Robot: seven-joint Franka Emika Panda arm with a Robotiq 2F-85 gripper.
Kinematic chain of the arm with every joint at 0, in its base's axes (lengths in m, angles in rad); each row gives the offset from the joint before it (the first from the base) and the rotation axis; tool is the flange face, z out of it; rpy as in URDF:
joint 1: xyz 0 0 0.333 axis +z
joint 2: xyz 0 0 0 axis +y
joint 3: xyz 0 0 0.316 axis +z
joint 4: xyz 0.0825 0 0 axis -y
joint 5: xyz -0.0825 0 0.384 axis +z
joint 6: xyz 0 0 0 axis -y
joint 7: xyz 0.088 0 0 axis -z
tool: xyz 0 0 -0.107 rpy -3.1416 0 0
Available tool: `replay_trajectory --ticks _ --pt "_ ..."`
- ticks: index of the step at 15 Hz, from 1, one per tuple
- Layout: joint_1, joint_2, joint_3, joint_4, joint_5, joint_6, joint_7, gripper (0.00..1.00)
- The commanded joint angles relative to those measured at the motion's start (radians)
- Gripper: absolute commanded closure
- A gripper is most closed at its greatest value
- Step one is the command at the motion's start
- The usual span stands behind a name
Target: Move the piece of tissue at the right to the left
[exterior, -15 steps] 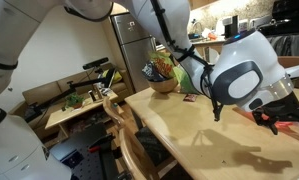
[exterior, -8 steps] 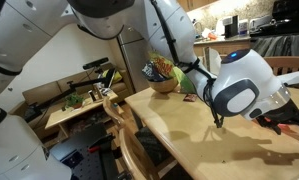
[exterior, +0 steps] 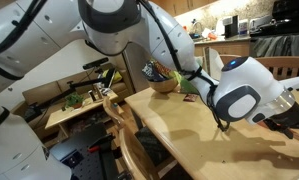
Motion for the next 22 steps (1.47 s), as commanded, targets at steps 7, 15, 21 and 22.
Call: replay_trajectory --ticks 7,15,21,22 --pt "0.003 0.029 -0.007 0.047 0.046 0.0 0.069 0.0" --pt "0.099 0.113 -0.14 0.061 0.234 0.003 0.076 0.0" --pt "0.084 0.159 -0.128 0.14 0.262 0.079 0.07 0.0" --pt "0.073 0.165 -0.118 0.162 0.259 0.097 0.067 0.0"
